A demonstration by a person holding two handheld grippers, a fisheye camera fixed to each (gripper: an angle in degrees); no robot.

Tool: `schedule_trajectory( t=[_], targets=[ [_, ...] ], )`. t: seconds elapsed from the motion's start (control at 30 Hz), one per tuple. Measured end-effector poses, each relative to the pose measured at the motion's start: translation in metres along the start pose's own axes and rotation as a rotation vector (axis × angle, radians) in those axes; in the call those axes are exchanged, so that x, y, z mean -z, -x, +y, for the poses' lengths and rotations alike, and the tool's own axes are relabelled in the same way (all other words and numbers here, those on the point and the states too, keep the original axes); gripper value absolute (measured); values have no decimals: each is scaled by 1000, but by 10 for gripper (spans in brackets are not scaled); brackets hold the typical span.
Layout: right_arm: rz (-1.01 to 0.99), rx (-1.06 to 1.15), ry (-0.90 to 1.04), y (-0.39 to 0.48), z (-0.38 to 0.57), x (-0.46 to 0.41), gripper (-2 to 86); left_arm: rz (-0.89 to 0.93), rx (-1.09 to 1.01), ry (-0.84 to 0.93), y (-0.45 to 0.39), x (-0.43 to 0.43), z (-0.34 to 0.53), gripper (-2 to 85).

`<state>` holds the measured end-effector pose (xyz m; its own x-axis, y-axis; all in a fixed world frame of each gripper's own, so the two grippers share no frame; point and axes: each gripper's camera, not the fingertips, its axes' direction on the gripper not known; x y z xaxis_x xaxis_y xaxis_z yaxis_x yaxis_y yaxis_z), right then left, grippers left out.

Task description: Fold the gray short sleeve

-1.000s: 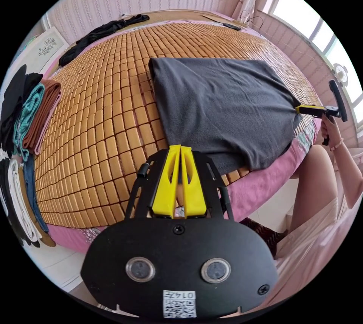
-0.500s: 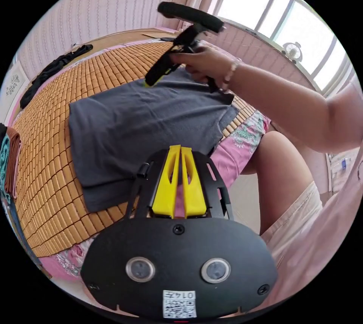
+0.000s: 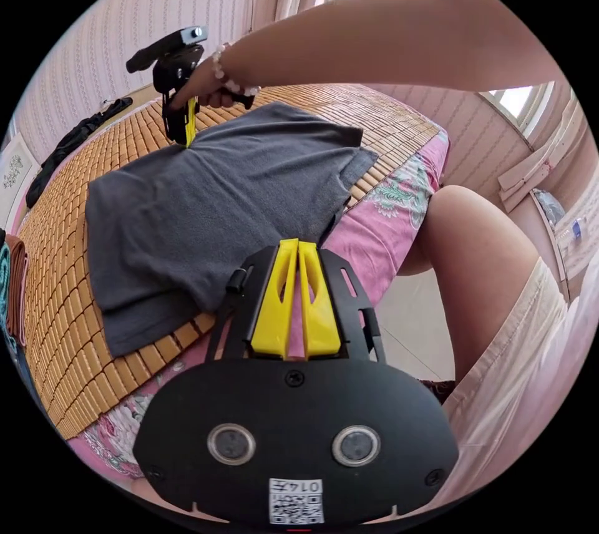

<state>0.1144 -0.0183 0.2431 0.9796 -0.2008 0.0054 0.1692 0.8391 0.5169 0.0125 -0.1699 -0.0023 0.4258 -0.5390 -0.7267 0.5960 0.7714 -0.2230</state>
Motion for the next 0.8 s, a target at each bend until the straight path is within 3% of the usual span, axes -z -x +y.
schedule_trajectory(
  t=[0.13, 0.33, 0.47, 0.7, 0.8],
  targets=[
    [-162, -87, -161, -35, 41, 10, -8, 30, -14, 3, -3, 2, -1, -6],
    [-404, -423, -440, -109, 209, 7, 20, 26, -33, -226, -16, 27, -9, 82],
    [-418, -688, -365, -129, 312, -35, 120, 57, -94, -256, -30, 15, -34, 123],
    [-557, -750, -312, -146, 362, -100, 72, 104, -218, -196, -67, -36, -80, 126],
    [-585, -783, -334, -160, 373, -117, 38, 141, -241, -71, -85, -68, -103, 118]
  ],
)
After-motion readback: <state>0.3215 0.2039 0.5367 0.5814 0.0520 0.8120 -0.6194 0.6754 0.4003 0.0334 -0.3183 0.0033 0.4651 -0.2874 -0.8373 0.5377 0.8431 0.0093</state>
